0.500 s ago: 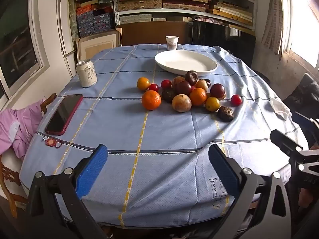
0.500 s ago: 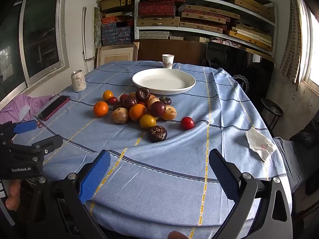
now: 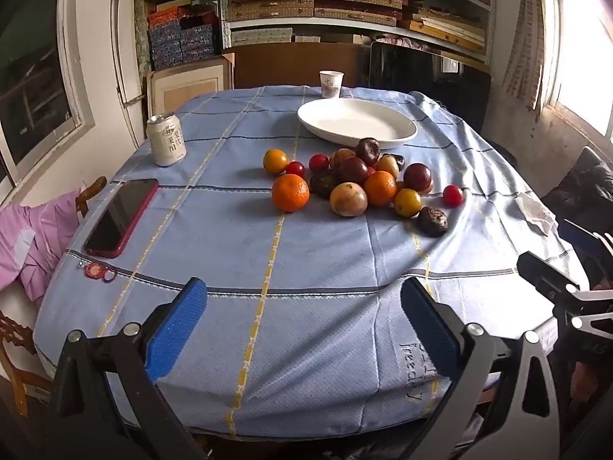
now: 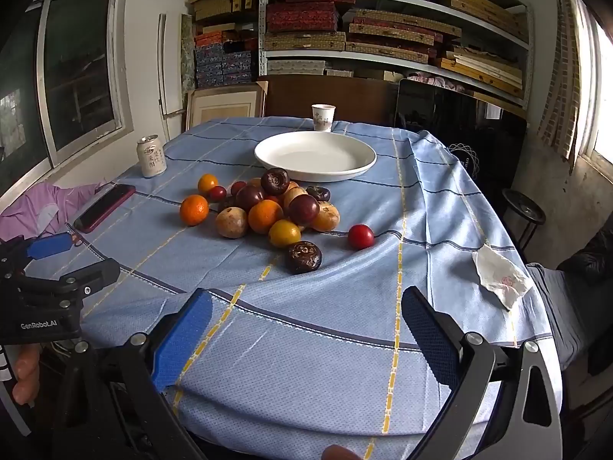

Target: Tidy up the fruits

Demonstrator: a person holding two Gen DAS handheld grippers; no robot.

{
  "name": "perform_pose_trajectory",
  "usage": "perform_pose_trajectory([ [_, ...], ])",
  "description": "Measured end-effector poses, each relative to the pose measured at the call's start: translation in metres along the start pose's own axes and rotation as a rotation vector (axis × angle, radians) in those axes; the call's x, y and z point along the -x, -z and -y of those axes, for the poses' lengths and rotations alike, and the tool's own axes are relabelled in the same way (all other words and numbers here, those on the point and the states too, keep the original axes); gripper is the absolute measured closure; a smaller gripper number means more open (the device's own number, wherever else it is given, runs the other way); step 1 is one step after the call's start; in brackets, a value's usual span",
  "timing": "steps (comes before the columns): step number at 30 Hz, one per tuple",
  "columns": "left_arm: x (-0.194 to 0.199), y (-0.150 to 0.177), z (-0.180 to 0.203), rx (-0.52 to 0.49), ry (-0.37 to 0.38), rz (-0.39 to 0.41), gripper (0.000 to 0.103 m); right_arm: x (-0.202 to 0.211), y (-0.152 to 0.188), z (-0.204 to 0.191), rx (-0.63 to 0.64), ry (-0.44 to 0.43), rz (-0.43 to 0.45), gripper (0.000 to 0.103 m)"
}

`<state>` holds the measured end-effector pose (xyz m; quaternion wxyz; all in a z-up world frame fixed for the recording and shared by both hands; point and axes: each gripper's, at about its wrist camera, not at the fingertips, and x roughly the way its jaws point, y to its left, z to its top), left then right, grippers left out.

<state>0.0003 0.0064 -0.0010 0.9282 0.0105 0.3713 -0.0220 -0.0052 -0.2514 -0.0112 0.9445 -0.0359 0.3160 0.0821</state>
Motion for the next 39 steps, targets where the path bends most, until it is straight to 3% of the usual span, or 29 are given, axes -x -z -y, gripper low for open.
perform_pose_trajectory([
  [39, -0.0018, 0.0008, -0.0011, -0.005, -0.025, -0.008, 0.004, -0.0002, 0.0006, -0.0032, 0.000, -0.001, 0.000, 0.003],
])
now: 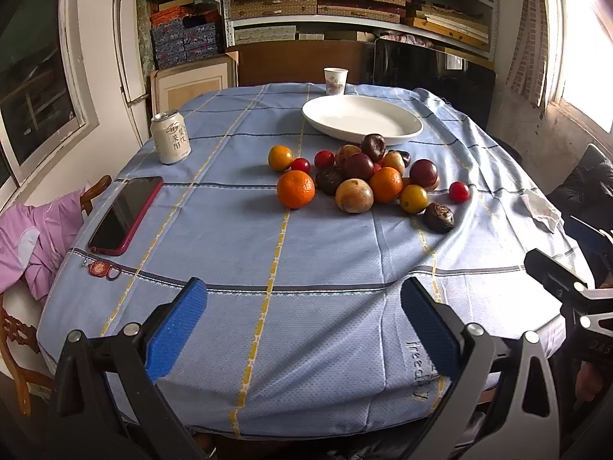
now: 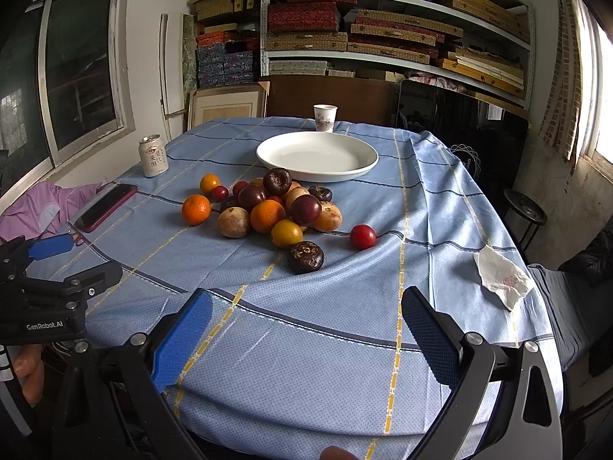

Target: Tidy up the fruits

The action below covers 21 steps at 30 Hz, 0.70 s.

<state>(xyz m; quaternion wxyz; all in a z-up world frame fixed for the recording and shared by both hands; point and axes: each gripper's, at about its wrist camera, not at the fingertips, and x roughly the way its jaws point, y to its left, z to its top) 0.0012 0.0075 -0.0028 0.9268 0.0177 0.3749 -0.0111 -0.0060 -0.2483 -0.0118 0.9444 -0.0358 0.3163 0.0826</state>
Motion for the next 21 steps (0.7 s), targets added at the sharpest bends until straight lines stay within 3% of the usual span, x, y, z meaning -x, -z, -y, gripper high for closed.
perform_pose_trajectory([
  [21, -0.0001, 0.0007, -0.0021, 0.003, -0.008, -0.001, 0.004, -0.0008, 0.0003, 0.0003, 0.000, 0.000, 0.000, 0.003],
])
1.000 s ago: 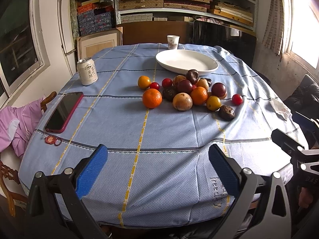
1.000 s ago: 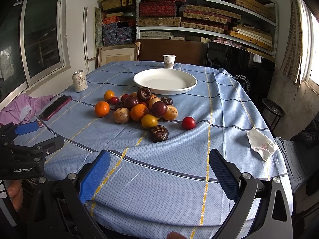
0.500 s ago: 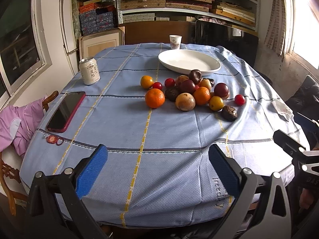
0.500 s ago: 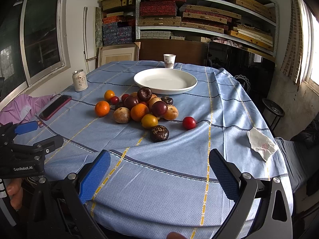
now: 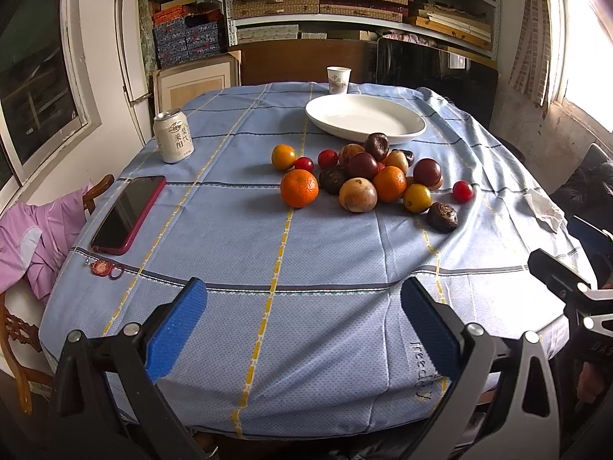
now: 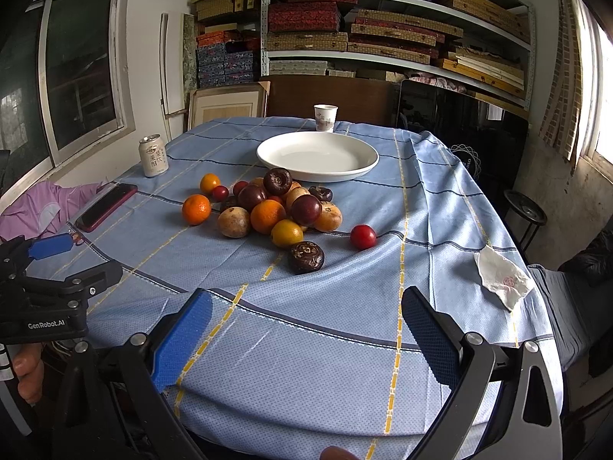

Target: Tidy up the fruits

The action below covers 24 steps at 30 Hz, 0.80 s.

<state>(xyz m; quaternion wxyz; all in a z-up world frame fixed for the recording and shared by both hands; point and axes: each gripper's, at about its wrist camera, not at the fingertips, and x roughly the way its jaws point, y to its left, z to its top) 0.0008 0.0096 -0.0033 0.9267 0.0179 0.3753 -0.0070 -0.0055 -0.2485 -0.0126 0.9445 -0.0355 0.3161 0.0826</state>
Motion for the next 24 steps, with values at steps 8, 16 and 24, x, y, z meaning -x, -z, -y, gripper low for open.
perform_pose_trajectory([
  [8, -0.0002, -0.0001, -0.0003, -0.002, -0.001, -0.003, 0.004, -0.0006, 0.0005, -0.0002, 0.000, 0.000, 0.000, 0.003],
  [16, -0.0002, 0.0009, -0.0007, -0.002, 0.000, -0.003, 0.004, -0.0007, 0.0011, -0.0005, 0.000, 0.000, 0.000, 0.003],
  [24, -0.0010, 0.0018, -0.0028, -0.001, -0.002, -0.006, 0.004, -0.0020, 0.0012, 0.0009, -0.008, -0.010, 0.000, 0.003],
])
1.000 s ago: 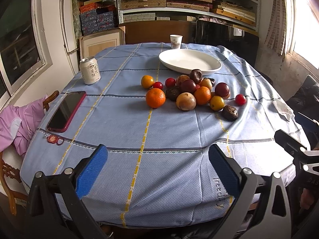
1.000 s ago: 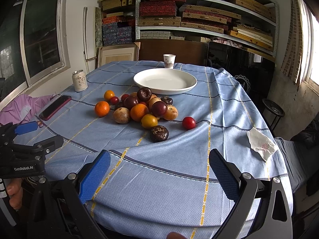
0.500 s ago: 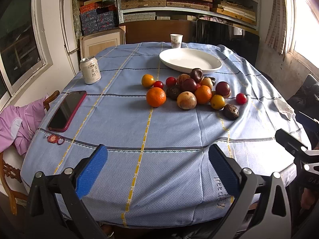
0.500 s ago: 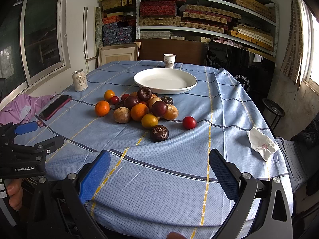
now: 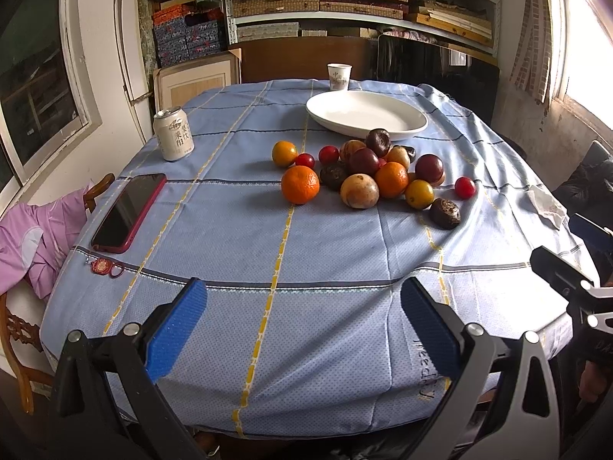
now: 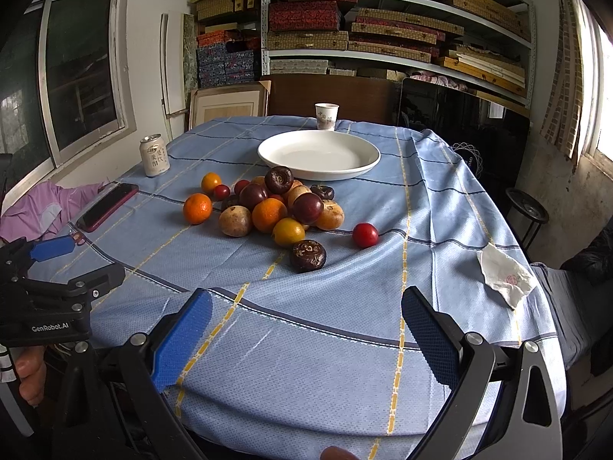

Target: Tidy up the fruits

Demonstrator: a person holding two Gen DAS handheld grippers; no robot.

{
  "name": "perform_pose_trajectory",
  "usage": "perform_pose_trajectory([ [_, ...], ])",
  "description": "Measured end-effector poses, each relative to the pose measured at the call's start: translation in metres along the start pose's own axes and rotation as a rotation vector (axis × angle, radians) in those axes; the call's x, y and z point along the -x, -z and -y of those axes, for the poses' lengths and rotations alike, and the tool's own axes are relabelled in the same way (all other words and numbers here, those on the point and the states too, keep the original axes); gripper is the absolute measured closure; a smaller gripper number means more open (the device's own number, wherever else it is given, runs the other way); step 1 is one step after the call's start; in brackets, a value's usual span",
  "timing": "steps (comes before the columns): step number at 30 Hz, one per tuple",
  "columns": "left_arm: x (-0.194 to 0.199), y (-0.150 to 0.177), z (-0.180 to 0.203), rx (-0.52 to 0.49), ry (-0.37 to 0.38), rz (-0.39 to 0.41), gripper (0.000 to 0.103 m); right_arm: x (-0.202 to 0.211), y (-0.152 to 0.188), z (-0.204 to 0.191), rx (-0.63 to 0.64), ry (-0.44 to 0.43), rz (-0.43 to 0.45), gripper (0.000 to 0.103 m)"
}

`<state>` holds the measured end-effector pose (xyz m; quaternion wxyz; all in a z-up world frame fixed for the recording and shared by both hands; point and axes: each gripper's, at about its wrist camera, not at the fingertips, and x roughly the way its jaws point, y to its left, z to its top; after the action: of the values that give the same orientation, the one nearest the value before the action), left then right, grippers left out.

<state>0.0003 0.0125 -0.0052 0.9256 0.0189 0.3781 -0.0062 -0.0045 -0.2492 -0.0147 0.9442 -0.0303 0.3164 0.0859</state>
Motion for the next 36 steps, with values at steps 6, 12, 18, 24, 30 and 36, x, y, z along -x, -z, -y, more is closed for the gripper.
perform_pose_trajectory([
  [6, -0.007, 0.004, -0.003, 0.001, -0.009, -0.015, 0.004, -0.007, 0.004, -0.007, -0.011, -0.041, 0.011, 0.003],
  [12, -0.009, 0.002, -0.001, -0.020, -0.011, -0.011, 0.004, -0.005, 0.004, -0.005, -0.018, -0.069, 0.029, 0.004],
  [18, -0.021, -0.004, -0.018, 0.013, -0.014, 0.051, 0.004, -0.022, 0.009, 0.002, -0.079, -0.147, 0.096, 0.003],
  [24, -0.040, -0.015, -0.033, 0.011, 0.011, 0.079, 0.004, -0.054, 0.004, 0.013, -0.111, -0.057, 0.048, 0.003],
  [30, -0.075, -0.042, -0.040, -0.042, 0.000, -0.003, 0.004, -0.092, -0.012, 0.015, -0.039, -0.082, -0.054, 0.006],
  [36, -0.103, -0.063, -0.042, -0.064, -0.003, -0.026, 0.004, -0.118, -0.031, 0.009, 0.048, -0.095, -0.121, 0.023],
])
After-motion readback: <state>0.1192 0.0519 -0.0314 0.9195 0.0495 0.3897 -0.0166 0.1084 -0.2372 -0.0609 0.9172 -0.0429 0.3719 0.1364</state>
